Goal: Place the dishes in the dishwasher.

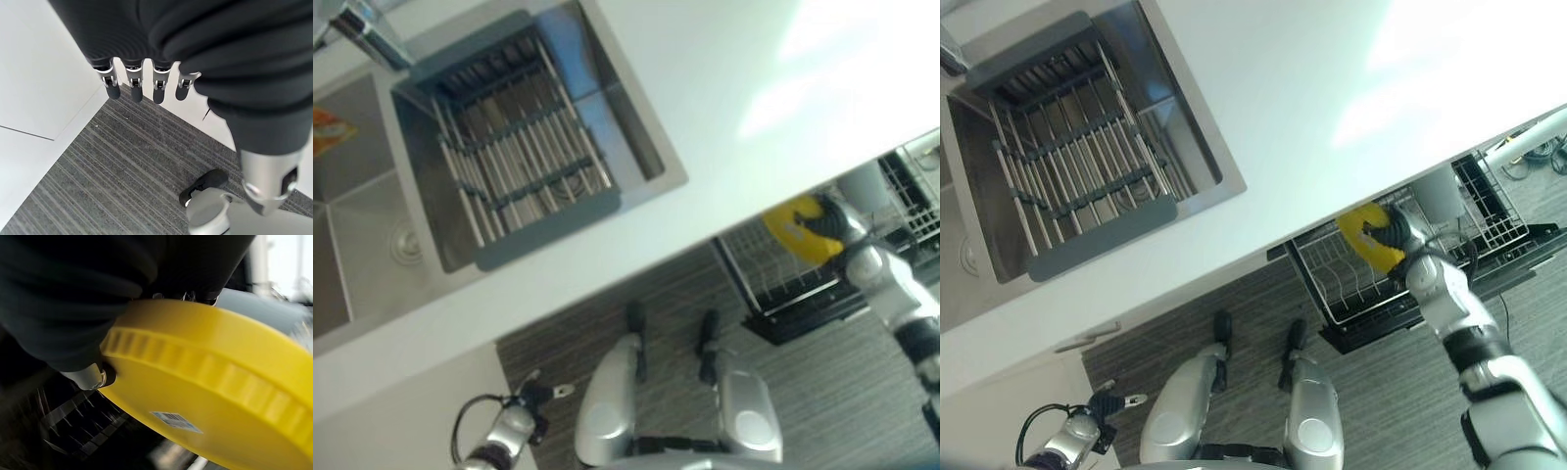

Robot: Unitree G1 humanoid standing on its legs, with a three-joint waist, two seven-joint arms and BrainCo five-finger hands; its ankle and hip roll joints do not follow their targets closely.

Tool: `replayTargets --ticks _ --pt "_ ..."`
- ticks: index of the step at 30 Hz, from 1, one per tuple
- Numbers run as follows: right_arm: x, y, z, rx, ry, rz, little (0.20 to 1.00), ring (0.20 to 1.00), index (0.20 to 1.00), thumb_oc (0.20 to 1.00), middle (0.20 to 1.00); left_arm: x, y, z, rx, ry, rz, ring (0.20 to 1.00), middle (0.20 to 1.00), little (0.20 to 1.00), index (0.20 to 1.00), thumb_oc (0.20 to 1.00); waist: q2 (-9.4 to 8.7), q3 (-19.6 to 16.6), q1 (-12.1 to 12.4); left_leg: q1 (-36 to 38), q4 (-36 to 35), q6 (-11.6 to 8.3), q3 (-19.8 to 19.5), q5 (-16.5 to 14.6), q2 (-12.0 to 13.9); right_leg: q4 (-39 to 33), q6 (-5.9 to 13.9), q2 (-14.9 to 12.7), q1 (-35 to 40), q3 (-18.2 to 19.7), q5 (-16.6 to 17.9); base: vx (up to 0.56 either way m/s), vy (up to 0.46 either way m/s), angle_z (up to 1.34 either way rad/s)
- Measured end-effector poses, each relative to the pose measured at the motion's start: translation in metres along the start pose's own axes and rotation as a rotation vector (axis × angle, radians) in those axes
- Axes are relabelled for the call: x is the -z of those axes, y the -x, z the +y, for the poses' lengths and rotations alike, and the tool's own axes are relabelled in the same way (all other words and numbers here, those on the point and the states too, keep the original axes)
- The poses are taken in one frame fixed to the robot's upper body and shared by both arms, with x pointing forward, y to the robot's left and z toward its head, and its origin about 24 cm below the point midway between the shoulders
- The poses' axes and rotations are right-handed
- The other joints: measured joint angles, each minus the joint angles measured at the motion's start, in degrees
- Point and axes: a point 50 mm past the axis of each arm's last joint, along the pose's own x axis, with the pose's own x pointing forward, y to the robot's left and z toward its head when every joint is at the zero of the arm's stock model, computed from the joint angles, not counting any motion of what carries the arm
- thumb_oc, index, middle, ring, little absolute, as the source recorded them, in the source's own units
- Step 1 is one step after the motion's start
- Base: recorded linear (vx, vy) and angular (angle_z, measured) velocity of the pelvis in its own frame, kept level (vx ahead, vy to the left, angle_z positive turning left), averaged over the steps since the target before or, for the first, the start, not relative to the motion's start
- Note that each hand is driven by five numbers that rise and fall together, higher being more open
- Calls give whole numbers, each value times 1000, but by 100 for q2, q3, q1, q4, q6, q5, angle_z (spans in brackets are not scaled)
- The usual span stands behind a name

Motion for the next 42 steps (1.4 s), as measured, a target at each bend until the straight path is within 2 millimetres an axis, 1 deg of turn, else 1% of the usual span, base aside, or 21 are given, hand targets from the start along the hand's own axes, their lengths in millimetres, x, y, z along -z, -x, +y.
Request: replayTargets --ticks 1,3,4,5,6,7,8,10,11,13,16,19,21,23,25,27,28,30,32,35,42 --pt "3 -3 -5 8 59 10 200 200 200 200 200 -5 -2 4 -9 3 -13 1000 1000 1000 1000 1000 -14 9 121 -113 88 0 -35 -7 20 86 -22 12 -88 -30 -16 -121 -157 26" --pt "-1 -9 -11 8 156 -3 200 200 200 200 200 -14 -4 13 -25 3 -30 1000 1000 1000 1000 1000 -45 34 217 -396 273 -4 -179 -9 34 241 -82 20 -295 -119 -66 -106 -135 23" --pt "-6 -10 -5 21 198 -30 200 200 200 200 200 -16 -5 17 -31 -11 -33 1000 1000 1000 1000 1000 -89 54 296 -500 303 -17 -207 -3 73 257 -102 55 -373 -136 -62 -111 -109 12" --pt "-12 -12 -2 30 226 -64 200 200 200 200 200 -15 -5 16 -27 -25 -30 1000 1000 1000 1000 1000 -104 57 320 -545 308 -15 -218 -3 78 262 -108 58 -421 -137 -60 -115 -86 2" --pt "-15 -13 -2 45 254 -86 200 200 200 200 200 -15 -5 16 -25 -29 -29 1000 1000 1000 1000 1000 -105 56 311 -623 355 -12 -224 -5 80 286 -97 58 -486 -137 -69 -92 -51 -2" --pt "-16 -15 -7 80 274 -94 200 200 200 200 200 -17 -5 17 -29 -28 -36 1000 1000 1000 1000 1000 -112 51 304 -781 416 -8 -230 -8 81 371 -79 55 -642 -134 -88 -73 -29 0" --pt "-16 -18 -12 116 289 -91 200 200 200 200 200 -20 -6 19 -34 -28 -45 1000 1000 1000 1000 1000 -113 51 299 -939 484 6 -244 -20 80 435 -108 31 -790 -123 -107 -64 3 3" --pt "-18 -19 -14 165 283 -99 200 200 200 200 200 -24 -6 21 -39 -28 -56 1000 1000 1000 1000 1000 -109 50 302 -1122 563 0 -288 -7 73 519 -118 38 -957 -108 -102 -120 35 6" --pt "-21 -21 -21 274 269 -100 200 200 200 200 200 -25 -6 20 -33 -23 -69 1000 1000 1000 1000 1000 -94 50 292 -1436 717 -24 -293 -25 38 736 -198 -31 -1310 -75 -166 -126 42 3" --pt "-21 -22 -29 365 268 -95 200 200 200 200 200 -27 -6 18 -29 -17 -81 1000 1000 1000 1000 1000 -54 41 291 -1741 906 -8 -296 -36 14 961 -196 -83 -1642 2 -205 -87 40 0" --pt "-21 -21 -42 516 247 -90 200 200 200 200 200 -32 -6 18 -37 -12 -105 1000 1000 1000 1000 1000 24 44 307 -2129 1067 -5 -330 -32 -12 1121 -196 -80 -2049 126 -203 -40 68 1" --pt "-21 -21 -42 616 225 -72 200 200 200 200 200 -34 -5 17 -41 29 -116 1000 1000 1000 1000 1000 78 38 326 -2221 1082 -3 -330 -37 -95 1241 -177 -119 -2239 271 -215 39 69 -2" --pt "-23 -19 -39 727 239 -78 200 200 200 200 200 -37 -5 8 -23 33 -134 1000 1000 1000 1000 1000 195 36 340 -2310 1077 6 -325 -38 -195 1323 -151 -175 -2398 391 -223 -34 84 -5" --pt "-25 -17 -38 784 249 -74 200 200 200 200 200 -39 -4 2 -10 47 -148 1000 1000 1000 1000 1000 273 36 339 -2371 1101 25 -315 -48 -211 1340 -135 -184 -2453 412 -233 -32 71 -1" --pt "-26 -15 -40 868 266 -65 200 200 200 200 200 -44 -3 -5 -2 62 -175 1000 1000 1000 1000 1000 320 33 349 -2507 1106 45 -312 -41 -270 1445 -121 -250 -2639 435 -275 -19 78 7" --pt "-27 -14 -41 901 271 -58 200 200 200 200 200 -48 -2 -8 3 75 -188 1000 1000 1000 1000 1000 349 33 368 -2550 1202 73 -297 -51 -294 1550 -123 -271 -2707 472 -343 -41 51 4" --pt "-29 -13 -47 958 270 -70 200 200 200 200 200 -54 -1 -7 0 86 -217 1000 1000 1000 1000 1000 371 29 381 -2739 1290 150 -280 -103 -317 1705 -117 -274 -2915 540 -401 -91 30 2" --pt "-35 -14 -59 1042 293 -87 200 200 200 200 200 -56 -1 -7 -3 90 -232 1000 1000 1000 1000 1000 427 31 423 -2995 1380 144 -299 -82 -323 1787 -161 -286 -3156 530 -384 -69 34 5" --pt "-38 -16 -70 1084 304 -86 200 200 200 200 200 -57 -1 -11 2 89 -234 1000 1000 1000 1000 1000 441 31 474 -3134 1439 115 -311 -96 -335 1836 -141 -303 -3300 528 -402 -42 31 6" --pt "-38 -16 -78 1112 314 -73 200 200 200 200 200 -59 1 -18 16 87 -245 1000 1000 1000 1000 1000 438 29 486 -3276 1464 120 -323 -100 -348 1869 -136 -343 -3416 524 -403 -37 32 5" --pt "-36 -15 -84 1177 321 -37 200 200 200 200 200 -62 1 -17 6 109 -275 1000 1000 1000 1000 1000 422 20 478 -3535 1592 161 -315 -129 -403 1931 -106 -340 -3647 658 -415 -6 14 2"
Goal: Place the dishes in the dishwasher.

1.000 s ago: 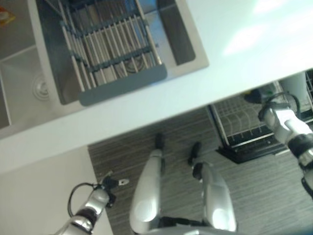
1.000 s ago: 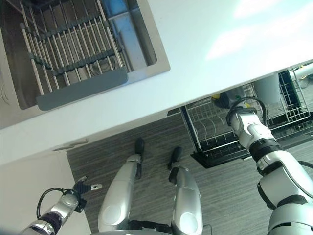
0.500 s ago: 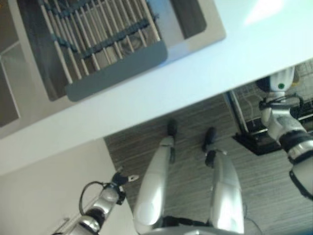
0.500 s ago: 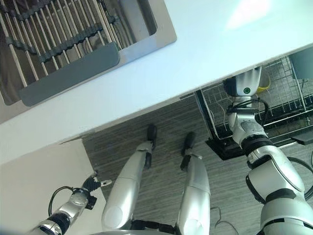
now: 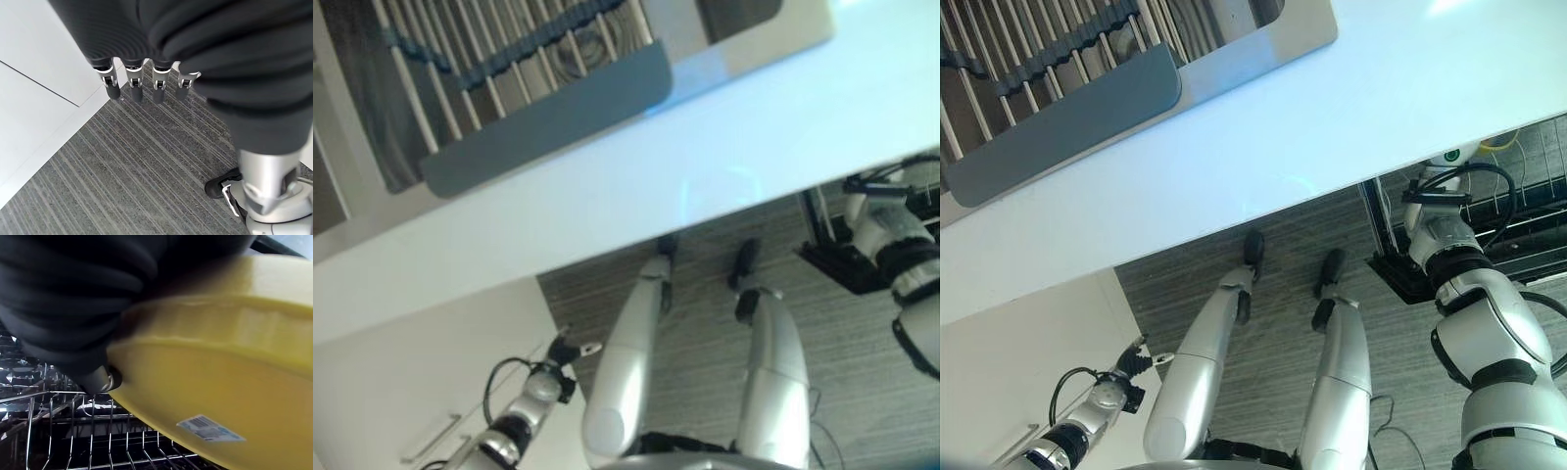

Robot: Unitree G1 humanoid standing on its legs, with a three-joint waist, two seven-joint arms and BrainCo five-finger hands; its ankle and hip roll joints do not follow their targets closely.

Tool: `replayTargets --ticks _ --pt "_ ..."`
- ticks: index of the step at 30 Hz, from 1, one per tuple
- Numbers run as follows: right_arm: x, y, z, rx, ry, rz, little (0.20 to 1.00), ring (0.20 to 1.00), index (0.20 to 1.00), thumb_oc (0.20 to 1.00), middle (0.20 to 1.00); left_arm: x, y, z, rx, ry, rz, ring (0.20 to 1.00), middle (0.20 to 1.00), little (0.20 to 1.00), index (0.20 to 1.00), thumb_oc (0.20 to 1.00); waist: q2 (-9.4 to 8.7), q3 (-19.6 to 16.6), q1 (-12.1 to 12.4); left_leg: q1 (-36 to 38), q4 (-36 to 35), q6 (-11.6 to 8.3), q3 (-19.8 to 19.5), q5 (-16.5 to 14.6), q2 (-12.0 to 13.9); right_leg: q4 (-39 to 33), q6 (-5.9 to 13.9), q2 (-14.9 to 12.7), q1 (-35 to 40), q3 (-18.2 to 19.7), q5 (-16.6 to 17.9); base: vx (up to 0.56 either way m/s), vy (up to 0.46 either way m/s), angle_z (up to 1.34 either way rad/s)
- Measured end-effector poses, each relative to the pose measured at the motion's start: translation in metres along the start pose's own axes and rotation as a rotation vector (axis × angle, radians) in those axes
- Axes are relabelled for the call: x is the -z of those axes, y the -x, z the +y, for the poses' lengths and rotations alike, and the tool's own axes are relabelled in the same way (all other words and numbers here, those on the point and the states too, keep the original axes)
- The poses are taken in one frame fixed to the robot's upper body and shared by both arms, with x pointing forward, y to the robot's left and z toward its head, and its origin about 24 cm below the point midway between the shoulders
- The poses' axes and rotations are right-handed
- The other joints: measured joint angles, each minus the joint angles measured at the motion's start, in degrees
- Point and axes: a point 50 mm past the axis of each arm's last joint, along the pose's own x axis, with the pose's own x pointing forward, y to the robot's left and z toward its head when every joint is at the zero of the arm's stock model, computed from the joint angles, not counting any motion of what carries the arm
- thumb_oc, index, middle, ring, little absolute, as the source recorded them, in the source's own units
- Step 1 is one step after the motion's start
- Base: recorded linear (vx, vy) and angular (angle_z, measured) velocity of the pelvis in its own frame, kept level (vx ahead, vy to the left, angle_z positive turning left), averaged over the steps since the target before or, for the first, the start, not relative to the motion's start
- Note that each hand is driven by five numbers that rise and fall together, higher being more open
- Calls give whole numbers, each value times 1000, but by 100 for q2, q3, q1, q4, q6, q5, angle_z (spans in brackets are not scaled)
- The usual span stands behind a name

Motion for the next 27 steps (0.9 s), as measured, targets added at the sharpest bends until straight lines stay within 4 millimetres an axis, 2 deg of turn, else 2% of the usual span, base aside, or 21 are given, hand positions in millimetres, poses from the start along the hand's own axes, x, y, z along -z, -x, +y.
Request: replayTargets --ticks 3,7,10,13,17,18,19,27 --pt "3 2 -1 32 -5 60 200 200 200 200 200 0 0 2 -6 28 -8 1000 1000 1000 1000 1000 0 0 -4 -33 -3 10 35 -6 -45 -16 14 -7 -46 93 2 -5 34 1" --pt "24 -5 -7 114 -83 360 200 200 200 200 200 -1 0 1 -4 31 -11 1000 1000 1000 1000 1000 4 0 6 -62 75 35 135 -24 -50 4 53 4 -103 209 32 -3 37 -5" --pt "27 -1 -8 177 -118 512 200 200 200 200 200 -3 1 -4 10 23 -24 1000 1000 1000 1000 1000 12 -2 -23 -42 75 99 181 -38 -50 0 47 5 -102 259 36 0 56 -6" --pt "31 4 -9 232 -145 588 200 200 200 200 200 -4 1 -10 22 45 -22 1000 1000 1000 1000 1000 12 -2 -45 38 65 133 268 -66 -51 9 50 1 -68 332 23 13 35 -6" --pt "30 3 -8 222 -147 593 200 200 200 200 200 -4 1 -11 18 66 -18 1000 1000 1000 1000 1000 23 -8 -70 50 75 131 288 -78 -59 81 49 -14 -89 343 -15 7 13 0" --pt "30 1 -8 211 -145 595 573 573 573 573 573 -4 2 -11 14 65 -16 1000 1000 1000 1000 1000 23 -8 -61 46 71 98 282 -92 -55 90 50 -15 -100 344 -15 0 0 0" --pt "30 2 -7 194 -146 600 1000 1000 1000 1000 1000 -4 2 -12 16 64 -16 1000 1000 1000 1000 1000 25 -9 -61 45 66 97 280 -94 -52 92 52 -12 -105 344 -14 0 0 0" --pt "22 12 10 -34 -204 595 1000 1000 1000 1000 1000 -1 4 -17 33 42 -13 1000 1000 1000 1000 1000 40 -21 -76 45 69 62 280 -128 -43 92 52 -7 -89 342 -16 0 0 0"
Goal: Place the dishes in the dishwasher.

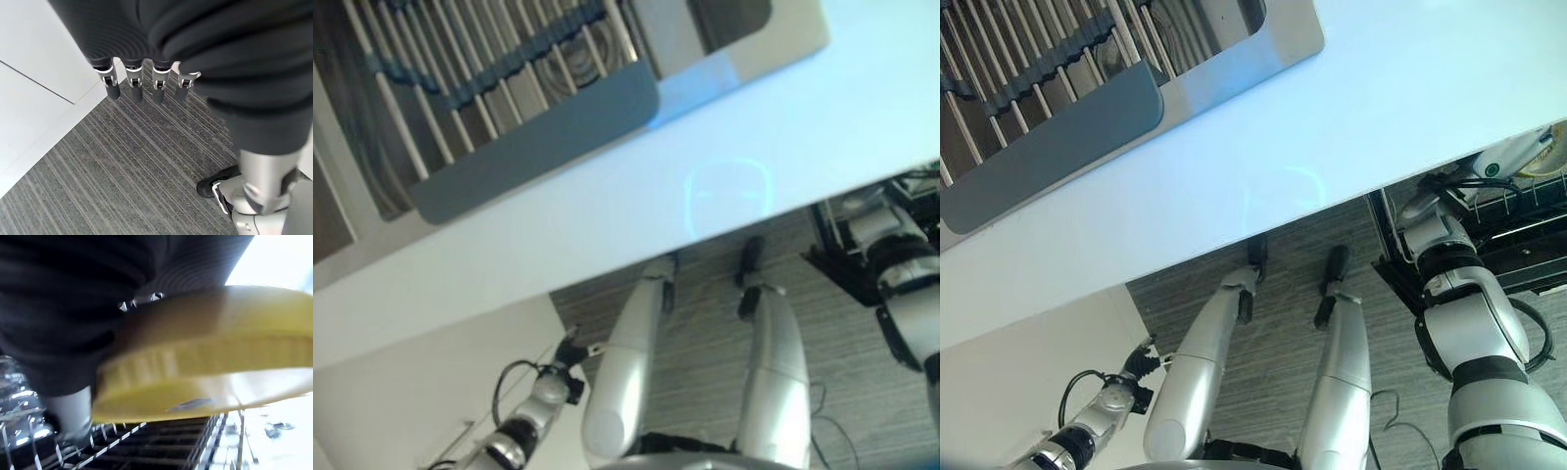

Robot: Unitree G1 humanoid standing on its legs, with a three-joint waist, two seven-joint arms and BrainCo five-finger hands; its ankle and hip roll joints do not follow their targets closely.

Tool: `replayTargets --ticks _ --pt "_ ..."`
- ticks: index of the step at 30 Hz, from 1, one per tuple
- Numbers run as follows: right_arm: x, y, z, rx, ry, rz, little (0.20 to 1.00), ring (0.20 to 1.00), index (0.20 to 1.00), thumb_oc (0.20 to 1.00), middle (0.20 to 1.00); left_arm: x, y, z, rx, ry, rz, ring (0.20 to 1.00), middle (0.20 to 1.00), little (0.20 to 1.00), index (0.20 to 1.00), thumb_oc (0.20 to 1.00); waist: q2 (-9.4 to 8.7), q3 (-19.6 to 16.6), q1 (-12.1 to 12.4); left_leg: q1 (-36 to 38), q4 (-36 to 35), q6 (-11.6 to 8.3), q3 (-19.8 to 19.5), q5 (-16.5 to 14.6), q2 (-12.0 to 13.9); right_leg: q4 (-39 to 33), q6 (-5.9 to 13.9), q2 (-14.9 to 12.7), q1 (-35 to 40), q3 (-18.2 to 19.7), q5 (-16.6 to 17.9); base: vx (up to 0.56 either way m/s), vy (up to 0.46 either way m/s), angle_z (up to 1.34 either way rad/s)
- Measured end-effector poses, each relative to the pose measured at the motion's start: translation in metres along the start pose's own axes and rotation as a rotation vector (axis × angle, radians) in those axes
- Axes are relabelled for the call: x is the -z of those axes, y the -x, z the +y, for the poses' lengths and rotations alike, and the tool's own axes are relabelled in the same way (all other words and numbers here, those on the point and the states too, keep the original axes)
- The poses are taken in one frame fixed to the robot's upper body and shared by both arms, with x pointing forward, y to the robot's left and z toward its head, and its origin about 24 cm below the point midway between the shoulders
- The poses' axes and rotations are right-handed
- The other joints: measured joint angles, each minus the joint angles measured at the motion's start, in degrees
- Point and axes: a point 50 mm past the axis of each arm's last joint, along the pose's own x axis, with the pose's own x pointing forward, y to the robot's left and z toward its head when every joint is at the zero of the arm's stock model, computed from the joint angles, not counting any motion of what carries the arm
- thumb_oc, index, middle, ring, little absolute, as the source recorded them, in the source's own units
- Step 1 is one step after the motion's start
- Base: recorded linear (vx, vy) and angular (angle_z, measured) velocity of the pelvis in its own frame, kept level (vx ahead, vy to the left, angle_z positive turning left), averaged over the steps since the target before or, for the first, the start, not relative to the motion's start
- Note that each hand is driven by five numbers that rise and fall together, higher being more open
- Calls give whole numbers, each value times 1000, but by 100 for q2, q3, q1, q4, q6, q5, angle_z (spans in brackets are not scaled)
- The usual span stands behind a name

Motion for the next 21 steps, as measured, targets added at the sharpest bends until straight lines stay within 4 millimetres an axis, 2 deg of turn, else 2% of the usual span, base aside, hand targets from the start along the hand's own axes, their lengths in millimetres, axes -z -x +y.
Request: replayTargets --ticks 4,6,8,10,13,15,17,21 --pt "-2 4 7 -116 -14 -32 1000 1000 1000 1000 1000 0 0 0 -7 0 1 1000 1000 1000 1000 1000 0 -1 5 12 14 -2 -3 1 5 4 -4 3 13 -6 -2 0 0 0" --pt "1 11 14 -236 -95 49 1000 1000 1000 1000 1000 -1 0 2 -36 3 -1 1000 1000 1000 1000 1000 0 -1 6 53 18 -2 -3 2 5 4 -8 7 49 -4 -4 0 0 0" --pt "6 30 25 -353 -166 140 1000 1000 1000 1000 1000 0 0 4 -69 5 16 1000 1000 1000 1000 1000 3 -3 9 225 -6 2 -3 -2 6 -11 -18 10 212 -5 -27 0 0 0" --pt "9 42 28 -389 -207 168 1000 1000 1000 1000 1000 2 0 7 -105 14 28 1000 1000 1000 1000 1000 8 -8 2 397 -78 3 -5 -6 9 -62 -8 17 376 -9 -43 2 11 -2" --pt "25 68 32 -412 -246 298 1000 1000 1000 1000 1000 7 0 11 -192 96 86 1000 1000 1000 1000 1000 24 -20 -20 882 -306 30 -1 20 33 -248 6 57 864 -32 -24 -4 6 -3" --pt "29 89 36 -457 -274 353 1000 1000 1000 1000 1000 18 2 14 -216 107 145 1000 1000 1000 1000 1000 24 -32 -137 1253 -416 26 -13 17 42 -372 38 74 1243 -61 -8 0 0 0" --pt "29 118 41 -547 -325 411 1000 1000 1000 1000 1000 25 3 14 -222 111 185 1000 1000 1000 1000 1000 19 -81 -235 1606 -566 14 -57 11 53 -474 65 79 1615 -151 -8 23 -26 6" --pt "34 176 42 -707 -456 546 1000 1000 1000 1000 1000 40 10 4 -207 155 241 1000 1000 1000 1000 1000 -59 -314 -250 2258 -749 -41 -141 -25 59 -646 73 88 2287 -268 -89 43 -12 9"
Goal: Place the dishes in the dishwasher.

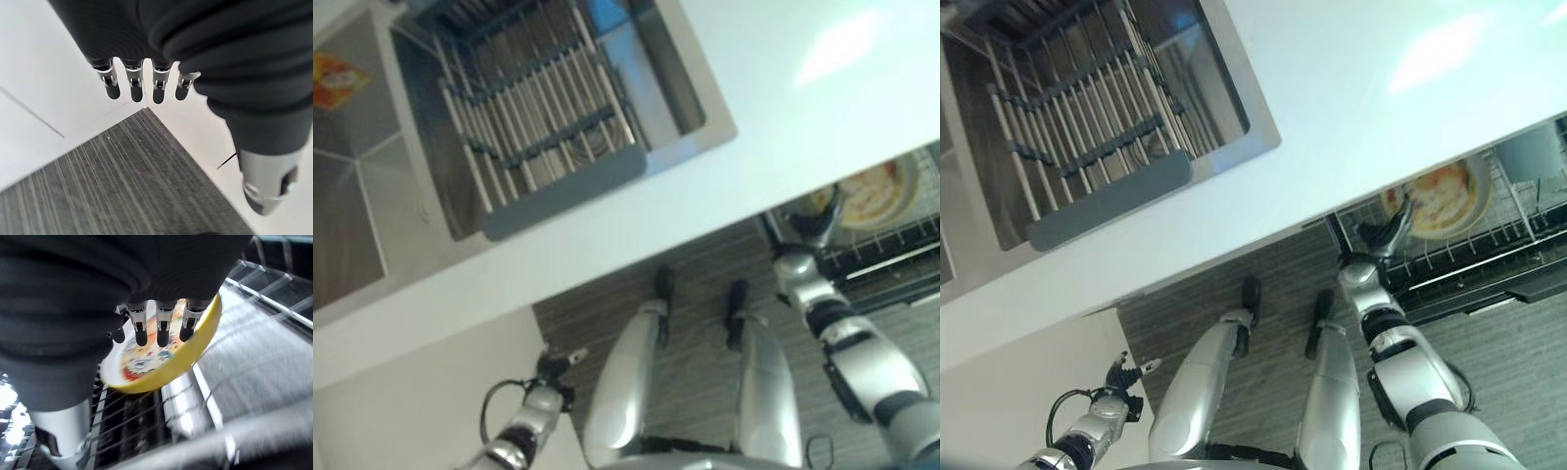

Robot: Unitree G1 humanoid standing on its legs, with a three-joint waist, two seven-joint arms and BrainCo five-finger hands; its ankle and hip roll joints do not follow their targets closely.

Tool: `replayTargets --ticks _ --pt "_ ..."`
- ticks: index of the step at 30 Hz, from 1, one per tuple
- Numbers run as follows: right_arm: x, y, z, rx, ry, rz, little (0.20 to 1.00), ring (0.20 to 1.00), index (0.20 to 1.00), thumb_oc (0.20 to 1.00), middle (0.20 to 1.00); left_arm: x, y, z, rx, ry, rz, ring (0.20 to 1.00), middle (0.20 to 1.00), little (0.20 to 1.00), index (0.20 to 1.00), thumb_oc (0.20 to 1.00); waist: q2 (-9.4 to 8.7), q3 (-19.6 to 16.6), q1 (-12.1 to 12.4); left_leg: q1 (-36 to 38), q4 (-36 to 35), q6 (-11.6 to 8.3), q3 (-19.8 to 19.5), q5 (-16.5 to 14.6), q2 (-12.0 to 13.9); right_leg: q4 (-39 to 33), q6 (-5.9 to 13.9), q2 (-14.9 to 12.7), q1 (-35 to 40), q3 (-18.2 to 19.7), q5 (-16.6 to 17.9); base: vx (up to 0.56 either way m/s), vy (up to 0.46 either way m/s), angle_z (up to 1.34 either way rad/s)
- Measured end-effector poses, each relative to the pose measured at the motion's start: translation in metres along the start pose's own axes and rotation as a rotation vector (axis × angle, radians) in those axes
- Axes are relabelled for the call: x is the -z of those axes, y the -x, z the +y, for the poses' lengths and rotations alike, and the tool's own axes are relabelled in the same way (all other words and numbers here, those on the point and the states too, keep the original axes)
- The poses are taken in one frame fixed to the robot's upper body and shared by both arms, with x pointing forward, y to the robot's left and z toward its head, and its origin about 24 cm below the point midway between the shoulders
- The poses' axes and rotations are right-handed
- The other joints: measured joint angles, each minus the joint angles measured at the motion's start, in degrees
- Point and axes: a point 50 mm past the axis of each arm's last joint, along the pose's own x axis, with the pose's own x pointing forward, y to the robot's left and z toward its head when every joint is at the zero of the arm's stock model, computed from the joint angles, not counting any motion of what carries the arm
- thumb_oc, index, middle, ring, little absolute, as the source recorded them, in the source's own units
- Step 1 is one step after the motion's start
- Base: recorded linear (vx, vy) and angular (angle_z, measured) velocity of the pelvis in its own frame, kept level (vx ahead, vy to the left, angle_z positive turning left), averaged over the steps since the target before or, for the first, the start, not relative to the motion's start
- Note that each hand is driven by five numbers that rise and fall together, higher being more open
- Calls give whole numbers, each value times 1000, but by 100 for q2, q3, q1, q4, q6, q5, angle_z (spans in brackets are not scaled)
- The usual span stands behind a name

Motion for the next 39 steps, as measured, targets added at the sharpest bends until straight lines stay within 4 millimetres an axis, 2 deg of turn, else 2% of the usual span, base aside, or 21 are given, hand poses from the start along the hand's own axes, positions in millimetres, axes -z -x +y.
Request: replayTargets --ticks 1,3,6,8,9,13,14,15,16,17,20,23,27,29,32,33,36,39 --pt "8 10 3 -19 -34 15 1000 1000 1000 1000 1000 5 1 -2 4 16 22 1000 1000 1000 1000 1000 -44 -23 1 252 -68 -24 -7 -19 0 -103 9 3 254 -22 -27 45 4 1" --pt "30 34 10 -58 -70 64 1000 1000 1000 1000 1000 25 6 -2 4 9 79 1000 1000 1000 1000 1000 -245 -300 -29 588 -257 -5 2 -3 7 -256 -35 22 582 -43 -57 94 -11 -1" --pt "52 55 7 -67 -73 117 1000 1000 1000 1000 1000 33 8 -2 2 3 105 1000 1000 1000 1000 1000 -385 -398 -81 1101 -479 -33 2 -72 50 -613 -18 102 1152 -61 -3 168 -15 -7" --pt "75 68 -4 -60 -36 172 1000 1000 1000 1000 1000 58 17 -1 2 -10 170 1000 1000 1000 1000 1000 -460 -831 -92 1379 -724 -32 108 -70 99 -958 53 153 1436 -61 59 193 -12 -24" --pt "79 67 -10 -39 -24 175 1000 1000 1000 1000 1000 68 21 -1 2 -20 202 1000 1000 1000 1000 1000 -470 -859 -100 1544 -814 -29 160 -65 120 -1098 24 168 1606 -74 166 223 -26 -22" --pt "87 69 -20 -14 -33 193 1000 1000 1000 1000 1000 98 34 3 -15 -23 308 1000 1000 1000 1000 1000 -464 -981 -155 2019 -1146 -36 179 -62 153 -1511 29 242 2105 -106 204 153 -2 -5" --pt "91 73 -22 -19 -45 211 1000 1000 1000 1000 1000 104 37 4 -19 -22 331 1000 1000 1000 1000 1000 -456 -1003 -159 2201 -1255 -42 177 21 156 -1643 44 267 2295 -134 243 141 35 -1" --pt "99 80 -25 -23 -53 248 1000 1000 1000 1000 1000 114 42 4 -30 -4 368 1000 1000 1000 1000 1000 -459 -1133 -166 2374 -1385 -56 187 34 163 -1826 96 297 2496 -151 310 141 62 -2" --pt "110 92 -31 -41 -138 301 1000 1000 1000 1000 1000 126 50 4 -30 -5 405 1000 1000 1000 1000 1000 -498 -1403 -237 2626 -1565 -59 195 32 164 -2056 151 321 2765 -181 357 149 67 -8" --pt "115 99 -35 -54 -159 313 1000 1000 1000 1000 1000 129 52 4 -30 0 417 1000 1000 1000 1000 1000 -525 -1557 -263 2733 -1658 -58 226 32 165 -2119 151 335 2838 -171 357 131 65 -12" --pt "100 102 -39 -103 -268 251 1000 1000 1000 1000 1000 120 46 5 -44 75 406 1000 1000 1000 1000 1000 -666 -1792 -498 2953 -1793 -56 383 28 198 -2166 147 388 2932 -24 351 105 31 -24" --pt "92 97 -52 -117 -306 198 1000 1000 1000 1000 1000 113 42 5 -31 85 379 1000 1000 1000 1000 1000 -741 -1887 -660 3010 -1825 -60 494 30 227 -2155 149 417 2914 82 351 50 -32 -21" --pt "90 91 -91 -49 -336 106 1000 1000 1000 1000 1000 112 42 6 -4 61 358 1000 1000 1000 1000 1000 -754 -1907 -809 3053 -1882 -55 548 27 262 -2165 91 443 2864 143 299 22 -72 -12" --pt "91 88 -111 22 -337 77 1000 1000 1000 1000 1000 118 45 9 14 72 363 1000 1000 1000 1000 1000 -772 -1918 -846 3054 -1957 -67 652 37 325 -2163 98 513 2782 248 296 23 -52 -23" --pt "98 90 -152 211 -357 36 1000 1000 1000 1000 1000 123 49 10 49 89 363 1000 1000 1000 1000 1000 -749 -1924 -1048 3068 -1963 -131 680 79 392 -2173 93 593 2762 272 327 17 -44 -10" --pt "104 93 -161 264 -330 49 1000 1000 1000 1000 1000 123 48 11 57 87 360 1000 1000 1000 1000 1000 -751 -1925 -1118 3071 -1965 -138 686 84 410 -2179 108 610 2765 267 341 33 -68 -6" --pt "151 110 -201 513 -247 240 1000 1000 1000 1000 1000 120 45 12 101 47 356 1000 1000 1000 1000 1000 -693 -1955 -1124 3179 -2067 -172 751 103 472 -2253 63 677 2841 272 324 33 -56 -7" --pt "185 135 -212 628 -297 444 1000 1000 1000 1000 1000 120 45 7 163 58 390 1000 1000 1000 1000 1000 -597 -1947 -1160 3271 -2146 -241 762 151 514 -2436 17 735 3011 265 438 24 -51 -5"
